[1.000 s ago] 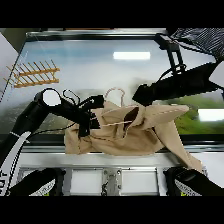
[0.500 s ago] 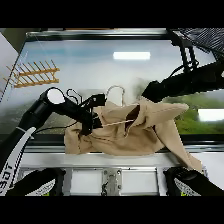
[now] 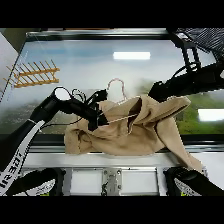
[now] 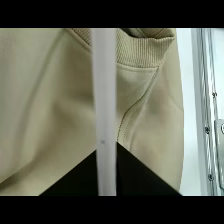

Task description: Fold the clothes and pants, and hang the long-sleeved shirts on hangers.

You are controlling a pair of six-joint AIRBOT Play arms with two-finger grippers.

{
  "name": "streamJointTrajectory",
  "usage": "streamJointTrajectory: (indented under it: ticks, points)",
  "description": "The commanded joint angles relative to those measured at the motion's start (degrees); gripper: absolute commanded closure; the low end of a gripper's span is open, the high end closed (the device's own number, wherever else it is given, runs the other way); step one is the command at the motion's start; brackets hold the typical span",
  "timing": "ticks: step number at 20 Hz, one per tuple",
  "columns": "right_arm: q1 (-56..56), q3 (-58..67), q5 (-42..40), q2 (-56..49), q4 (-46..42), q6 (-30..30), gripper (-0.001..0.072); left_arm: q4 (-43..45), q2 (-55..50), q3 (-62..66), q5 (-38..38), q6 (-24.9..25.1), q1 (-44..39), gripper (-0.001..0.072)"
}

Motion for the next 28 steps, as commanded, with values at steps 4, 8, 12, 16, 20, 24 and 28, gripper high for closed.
streamJointTrajectory:
  ticks: [4, 8, 12, 16, 20, 24, 28]
  points:
    - [2.9, 0.0, 0.0, -2.2, 0.3, -0.2, 0.0212, -0.5, -0.3, 0.0, 0.3, 0.4, 0.0, 0.0689]
    - [3.6, 0.0, 0.1, -2.9, -0.3, -0.2, 0.0429, -0.5, -0.3, 0.0, 0.1, 0.4, 0.0, 0.0689]
    - [3.6, 0.0, 0.1, -2.9, -0.3, -0.2, 0.0459, -0.5, -0.3, 0.0, 0.1, 0.4, 0.0, 0.0689]
    - [3.7, 0.0, 0.3, -2.9, -0.3, -0.2, 0.0582, -0.5, -0.3, 0.0, 0.1, 0.4, 0.0, 0.0689]
    - [3.8, 0.0, 0.6, -2.9, -0.3, -0.2, 0.0649, -0.5, -0.3, 0.0, 0.1, 0.4, 0.0, 0.0689]
    - [4.7, 0.1, -0.5, -2.6, 0.0, -0.4, 0.0680, -0.5, -0.3, 0.0, 0.1, 0.4, 0.1, 0.0689]
    - [10.2, 0.3, -4.1, -2.1, 0.0, 0.4, 0.0680, -0.5, -0.3, 0.0, 0.2, 0.4, 0.0, 0.0688]
